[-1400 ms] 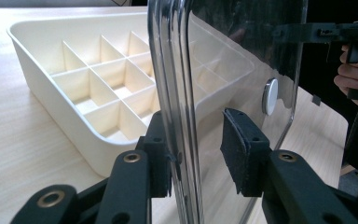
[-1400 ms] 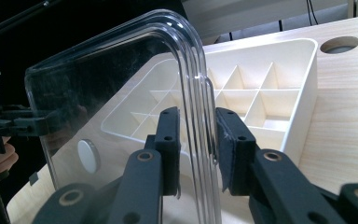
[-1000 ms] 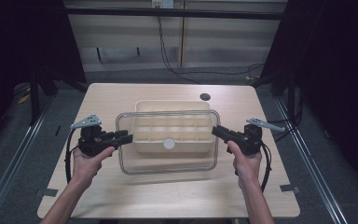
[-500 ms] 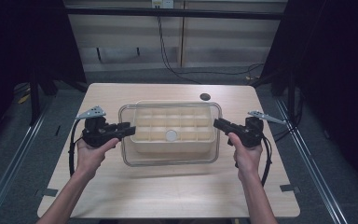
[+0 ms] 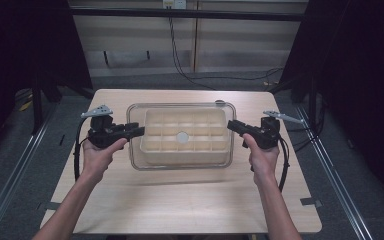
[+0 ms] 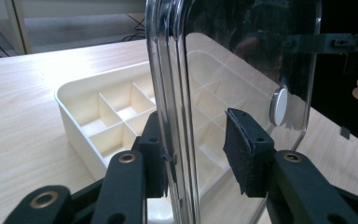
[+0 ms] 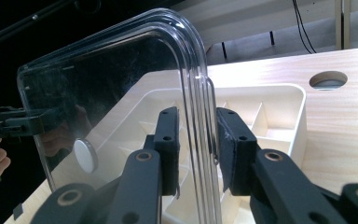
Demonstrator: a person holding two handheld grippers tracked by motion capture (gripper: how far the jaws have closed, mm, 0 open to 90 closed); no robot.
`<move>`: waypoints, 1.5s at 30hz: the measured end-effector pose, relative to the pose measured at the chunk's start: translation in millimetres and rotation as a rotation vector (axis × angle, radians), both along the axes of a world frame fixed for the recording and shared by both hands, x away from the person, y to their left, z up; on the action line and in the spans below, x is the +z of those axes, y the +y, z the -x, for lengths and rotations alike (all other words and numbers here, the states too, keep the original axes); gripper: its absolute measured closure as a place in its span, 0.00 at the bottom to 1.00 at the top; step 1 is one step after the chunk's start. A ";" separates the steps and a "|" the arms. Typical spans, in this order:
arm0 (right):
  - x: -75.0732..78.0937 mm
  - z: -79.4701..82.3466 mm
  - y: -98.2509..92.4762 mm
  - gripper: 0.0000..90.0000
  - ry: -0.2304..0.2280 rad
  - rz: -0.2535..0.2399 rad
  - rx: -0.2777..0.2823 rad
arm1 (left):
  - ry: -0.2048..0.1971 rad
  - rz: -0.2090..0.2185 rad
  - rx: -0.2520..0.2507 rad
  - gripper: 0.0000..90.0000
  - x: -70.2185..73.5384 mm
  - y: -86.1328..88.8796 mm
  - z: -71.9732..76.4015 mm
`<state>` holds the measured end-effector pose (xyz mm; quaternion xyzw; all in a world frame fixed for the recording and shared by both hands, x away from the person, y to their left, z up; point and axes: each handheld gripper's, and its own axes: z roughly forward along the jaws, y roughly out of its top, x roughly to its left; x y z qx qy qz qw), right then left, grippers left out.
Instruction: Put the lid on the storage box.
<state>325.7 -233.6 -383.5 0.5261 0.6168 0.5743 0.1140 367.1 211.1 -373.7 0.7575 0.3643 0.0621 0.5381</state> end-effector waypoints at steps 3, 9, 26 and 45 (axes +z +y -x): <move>2.1 -3.4 -0.5 0.79 -0.008 -0.004 -0.003 | -0.003 0.013 0.007 0.68 2.6 -0.3 -3.8; 2.4 -9.9 -1.8 0.80 -0.020 -0.027 -0.011 | -0.004 0.030 0.020 0.68 5.8 -1.9 -10.7; 13.3 -22.7 -5.4 0.80 -0.023 -0.035 -0.026 | -0.001 0.010 0.020 0.67 15.6 -6.9 -26.6; 9.3 -46.9 -10.1 0.81 0.009 -0.027 -0.032 | 0.045 0.006 0.040 0.66 8.0 -13.3 -51.8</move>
